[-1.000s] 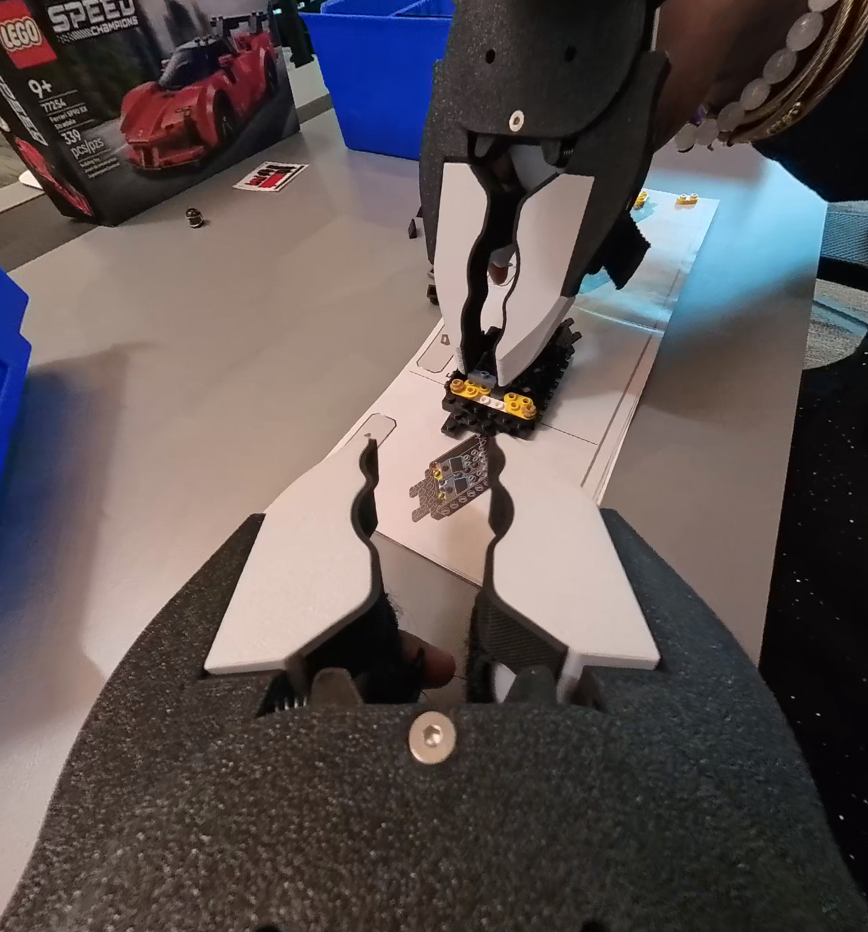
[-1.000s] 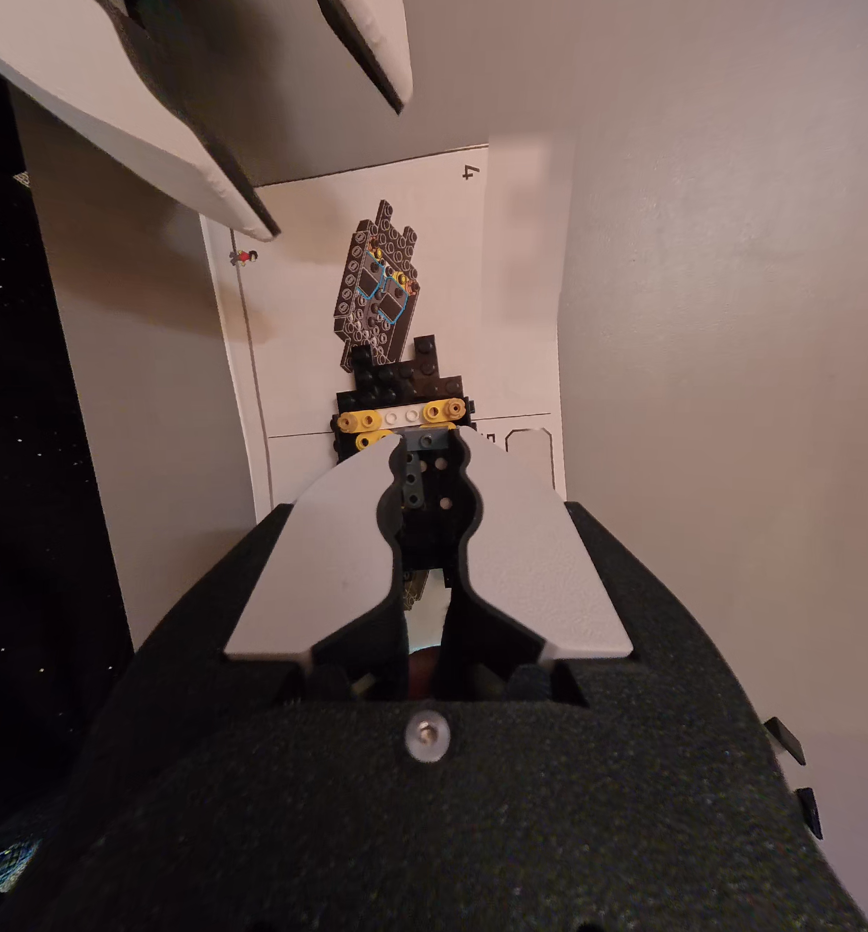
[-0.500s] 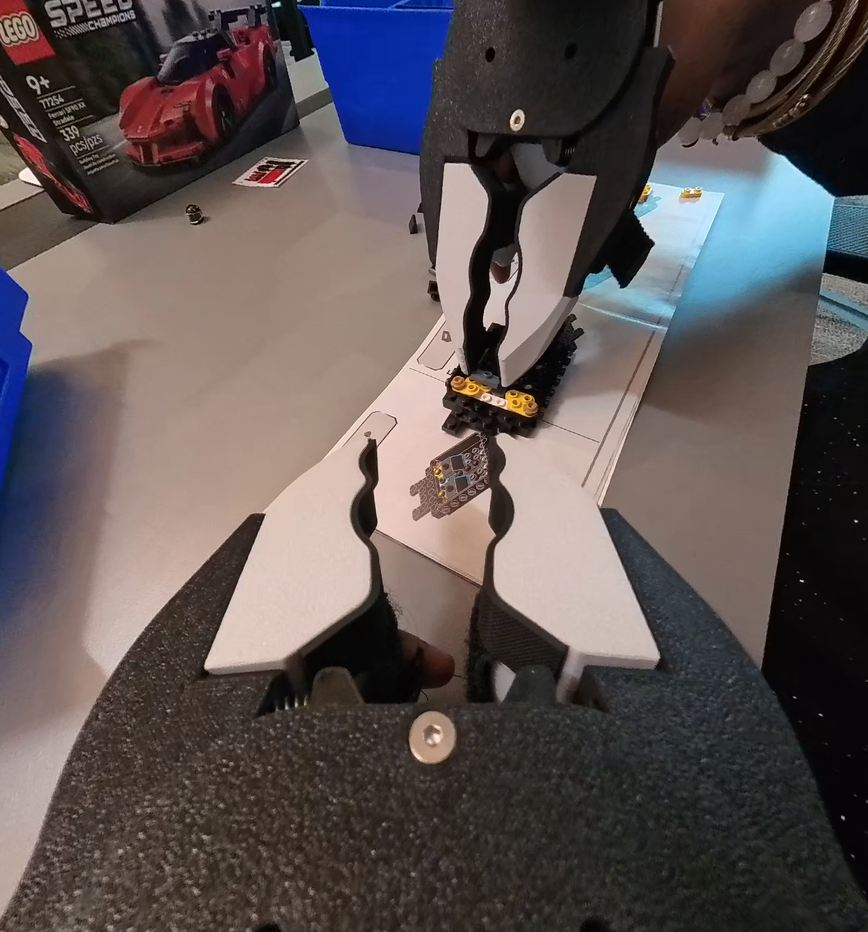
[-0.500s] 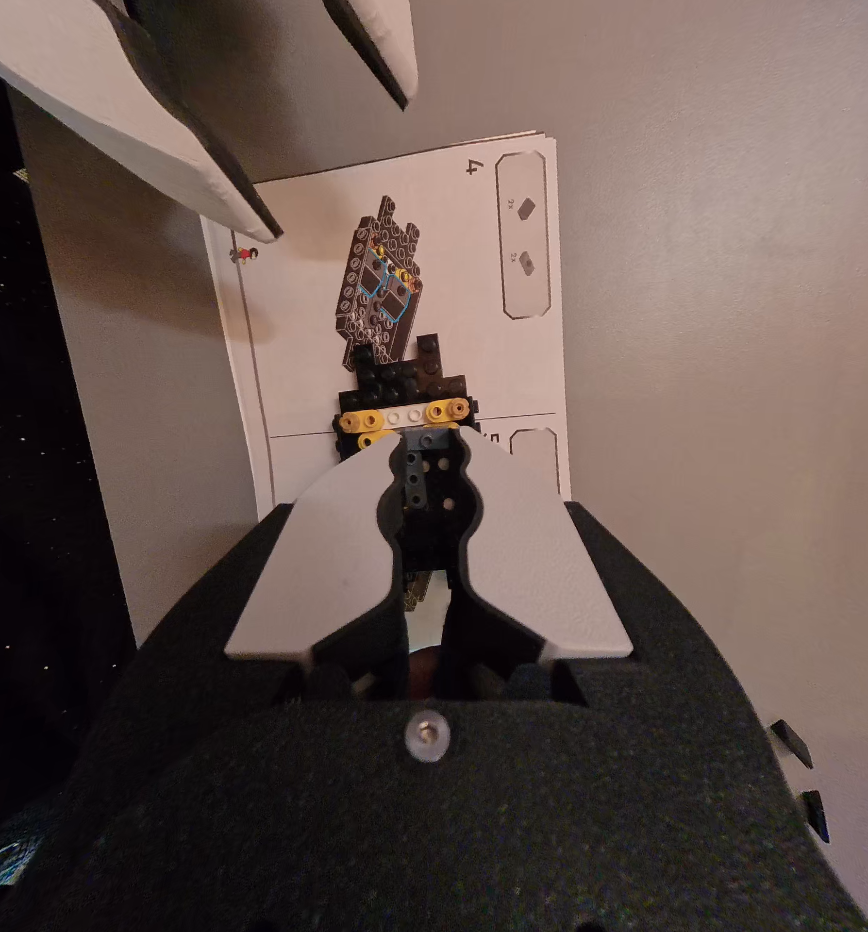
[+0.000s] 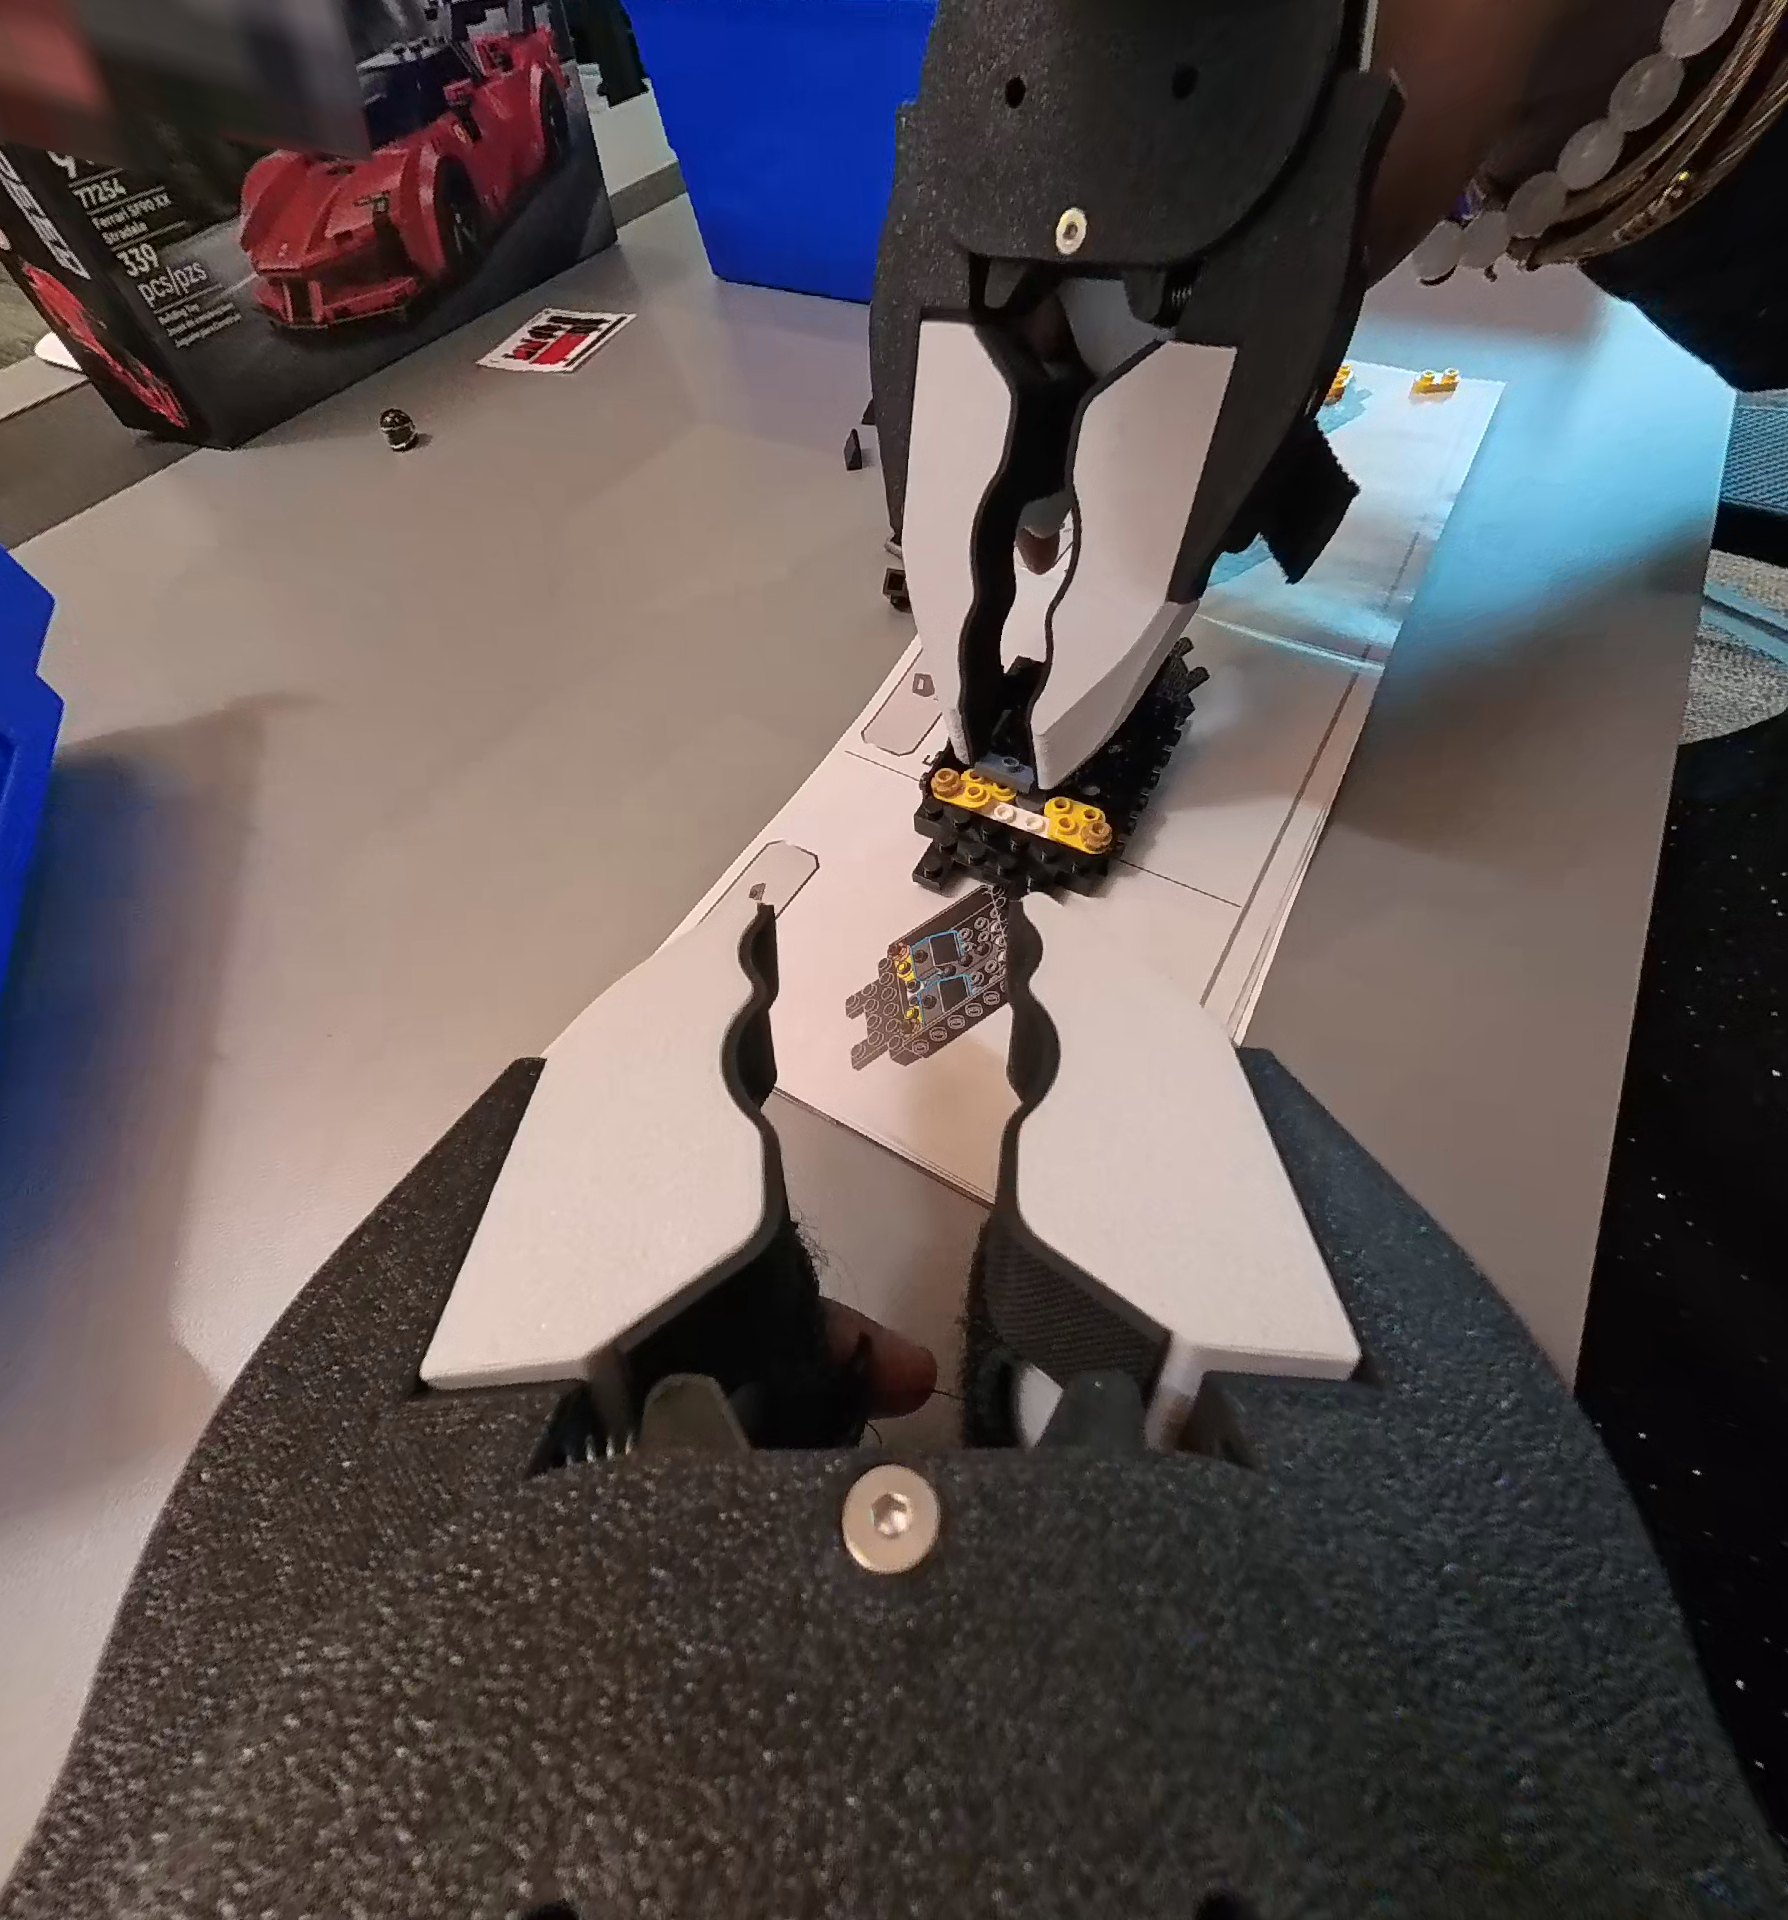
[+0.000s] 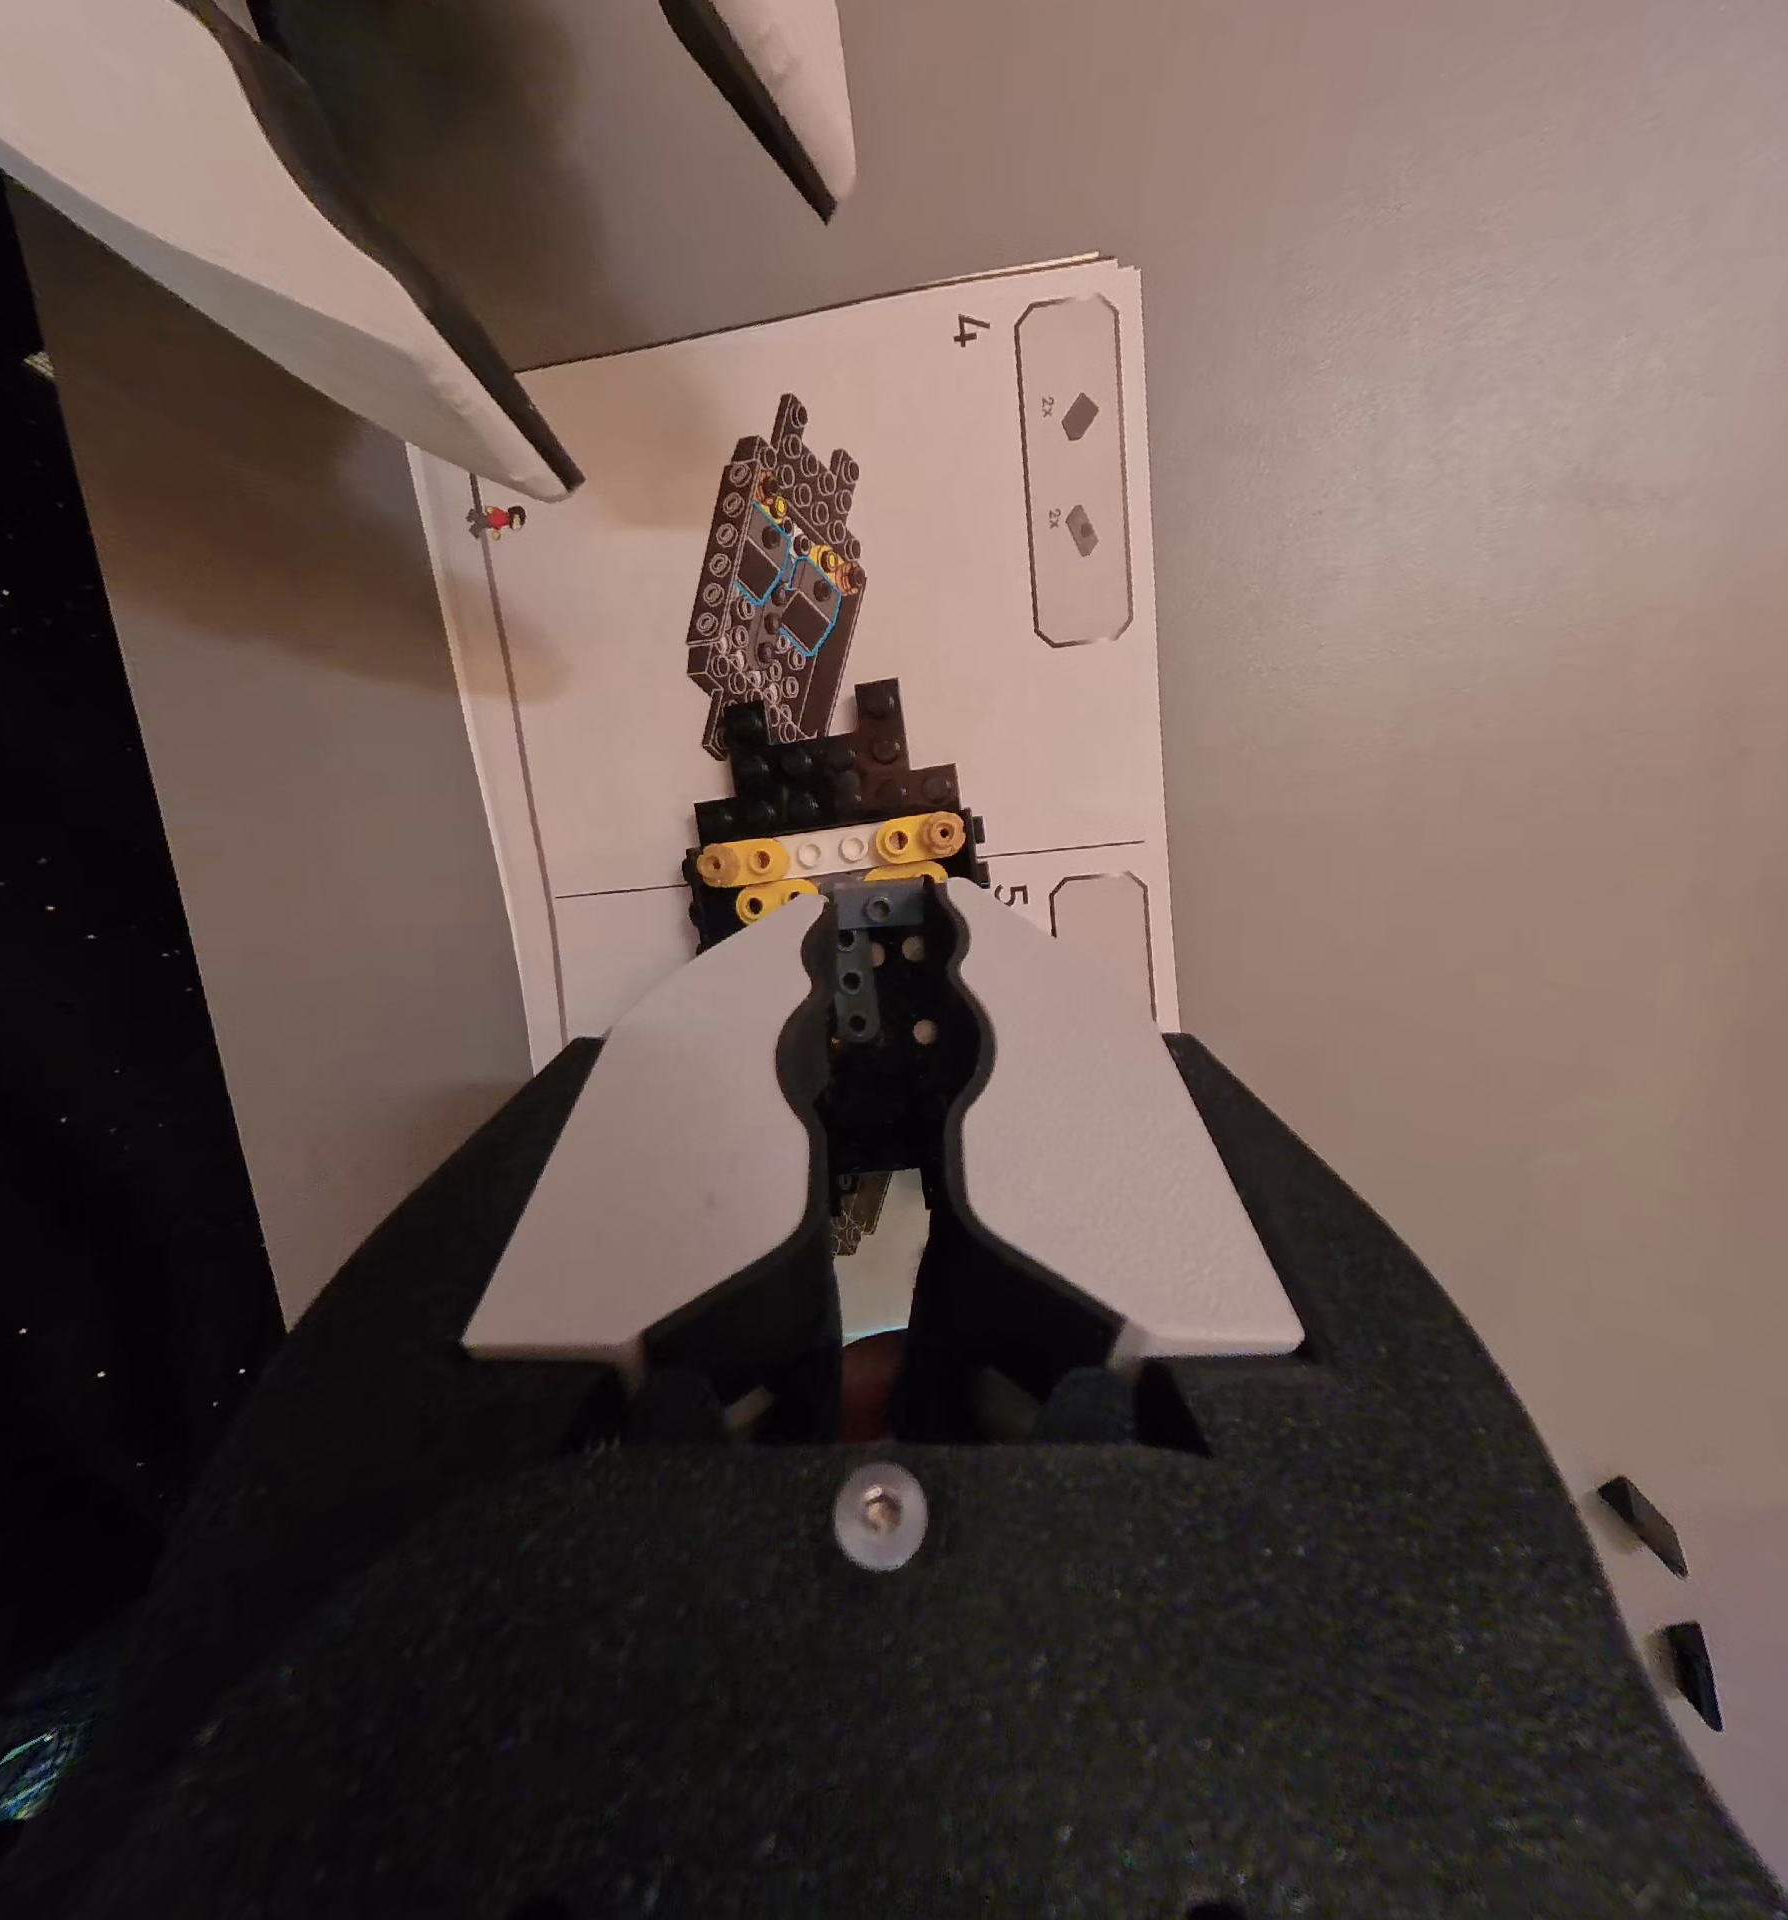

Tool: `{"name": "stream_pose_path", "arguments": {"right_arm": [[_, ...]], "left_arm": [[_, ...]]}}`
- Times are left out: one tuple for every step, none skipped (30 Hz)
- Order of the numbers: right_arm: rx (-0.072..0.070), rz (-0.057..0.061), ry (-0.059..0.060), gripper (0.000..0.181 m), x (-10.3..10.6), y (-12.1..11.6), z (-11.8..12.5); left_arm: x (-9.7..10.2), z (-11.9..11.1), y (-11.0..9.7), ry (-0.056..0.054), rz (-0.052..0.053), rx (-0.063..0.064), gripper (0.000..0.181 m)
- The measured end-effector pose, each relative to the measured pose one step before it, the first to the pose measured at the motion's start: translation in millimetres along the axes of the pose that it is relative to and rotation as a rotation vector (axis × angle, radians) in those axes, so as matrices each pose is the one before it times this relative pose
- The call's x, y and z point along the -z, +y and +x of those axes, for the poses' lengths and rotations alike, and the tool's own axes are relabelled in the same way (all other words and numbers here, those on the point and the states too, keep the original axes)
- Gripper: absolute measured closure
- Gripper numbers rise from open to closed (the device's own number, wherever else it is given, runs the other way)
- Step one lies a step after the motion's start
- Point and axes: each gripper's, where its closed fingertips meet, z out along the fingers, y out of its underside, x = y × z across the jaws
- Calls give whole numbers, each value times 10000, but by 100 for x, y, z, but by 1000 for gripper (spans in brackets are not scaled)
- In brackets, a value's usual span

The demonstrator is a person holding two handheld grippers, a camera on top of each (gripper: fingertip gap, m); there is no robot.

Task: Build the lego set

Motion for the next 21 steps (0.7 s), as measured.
{"name": "stream_pose_path", "arguments": {"right_arm": [[13, -1, -8, 166, -31, -16, -19], [4, -1, 0, 166, -12, -26, 3], [3, -2, 5, 166, 11, -24, 7], [5, 3, 13, 166, 13, -43, 17], [14, 11, 17, 166, 16, -57, 18], [15, -5, 8, 166, 9, -28, 8], [19, -15, 14, 166, -7, -16, 11], [23, -17, 14, 166, -11, 0, 16], [21, -10, -5, 166, -24, -6, 0], [5, -6, -9, 166, -16, -16, 2], [-8, -14, -16, 165, -14, 6, 5], [0, -6, -4, 166, 1, -2, 4], [8, -3, 23, 165, 8, -9, 45], [6, -21, 41, 166, 7, 31, 69], [7, -24, 15, 166, 4, 27, 25], [4, -16, -7, 165, -16, 34, -14], [-15, -16, 1, 165, -9, 19, 12], [-34, -17, 21, 165, -12, 9, 44], [-27, 2, 31, 165, 20, -13, 70], [-13, 16, 19, 165, 14, -43, 43], [-8, 11, 8, 165, 22, -51, 31]], "left_arm": [[-6, -1, 6, 1, -9, -1, 139], [-1, 18, -1, 8, -1, -9, 139], [-5, 6, 8, 4, 1, 1, 139], [3, -12, 5, -12, -4, 6, 139], [0, 7, 2, 1, -3, -12, 139], [0, 12, -1, 11, 1, -2, 139], [1, -1, 1, 4, 1, 11, 139], [5, -2, 0, -8, 1, -1, 139], [12, -1, -13, 1, 7, -5, 139], [7, -2, -7, 1, 11, 11, 139], [-4, -33, 0, -17, 0, 16, 140], [4, -14, 7, -12, -5, 3, 140], [-6, 7, -2, 5, -1, -7, 140], [-1, 18, 15, 5, -6, -5, 140], [-11, 4, 15, -3, -10, -6, 140], [-5, 1, 0, 1, -3, -8, 140], [-1, 9, -1, 6, 1, 2, 140], [-5, -14, 15, -10, -6, 9, 140], [2, -6, 4, -2, -3, -3, 140], [-8, 17, -5, 10, 1, -1, 140], [-3, -1, 3, -4, -5, -2, 140]]}}
